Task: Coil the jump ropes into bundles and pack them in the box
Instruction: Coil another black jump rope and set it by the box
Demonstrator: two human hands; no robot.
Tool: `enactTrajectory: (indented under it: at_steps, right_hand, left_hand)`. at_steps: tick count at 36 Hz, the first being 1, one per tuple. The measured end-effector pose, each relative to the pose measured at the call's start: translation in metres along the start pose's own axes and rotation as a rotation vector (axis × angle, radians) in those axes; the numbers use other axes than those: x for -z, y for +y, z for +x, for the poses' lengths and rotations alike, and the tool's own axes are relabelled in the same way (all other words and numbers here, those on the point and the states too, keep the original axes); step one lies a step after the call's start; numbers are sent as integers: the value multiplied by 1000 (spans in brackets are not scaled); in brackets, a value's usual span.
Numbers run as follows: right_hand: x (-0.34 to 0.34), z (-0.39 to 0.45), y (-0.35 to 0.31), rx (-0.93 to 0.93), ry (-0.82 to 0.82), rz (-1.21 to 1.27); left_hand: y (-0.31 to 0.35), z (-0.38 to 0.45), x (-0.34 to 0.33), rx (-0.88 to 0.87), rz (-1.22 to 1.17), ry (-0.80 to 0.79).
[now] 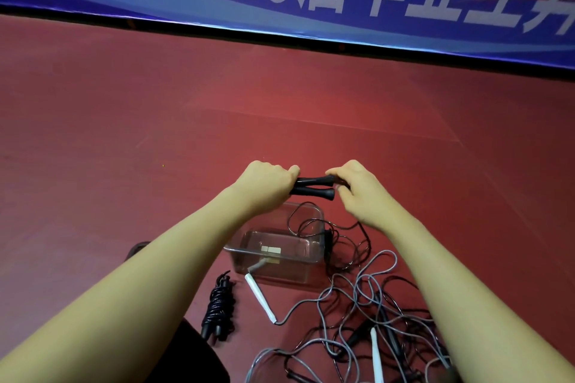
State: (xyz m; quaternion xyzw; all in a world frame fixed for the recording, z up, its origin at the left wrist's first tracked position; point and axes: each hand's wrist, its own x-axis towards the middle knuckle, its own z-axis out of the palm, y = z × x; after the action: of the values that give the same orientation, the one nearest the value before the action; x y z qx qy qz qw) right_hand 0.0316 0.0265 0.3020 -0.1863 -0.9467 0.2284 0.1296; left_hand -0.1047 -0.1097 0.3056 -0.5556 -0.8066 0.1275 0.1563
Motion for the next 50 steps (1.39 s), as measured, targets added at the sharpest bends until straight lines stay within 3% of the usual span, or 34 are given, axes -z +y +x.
enactTrajectory:
  at_steps: [3,7,9,13,23,29,38,42,47,50]
  right_hand:
    - [0,-1,0,23,23,-56]
    - [1,-6,-1,13,72,-141]
    - [2,-7,-2,-12,95,-157]
    - [8,-9,-8,8,156,-118]
    - [11,-6,-3,22,137,-283]
    - [7,-5,1,-50,45,-166]
    - [14,-8,-4,-45,20,110]
    - [19,-8,-8,96,110,-20]
    - [22,-12,-16,445,439,-406]
    - [19,-11,-17,402,499,-389]
  left_hand:
    - [-1,1,-2,2,-51,32]
    - [-7,1,-10,-88,73,294]
    - [-5,2,-7,-90,68,342]
    - [3,0,7,-28,-81,104]
    - [3,-7,11,8,-255,5]
    - [6,-12,16,22,-361,89]
    - [5,-4,10,378,-627,96]
    - [4,0,3,373,-514,36]
    - [3,1,0,288,-356,16]
    - [3,-1,1,211,-279,12]
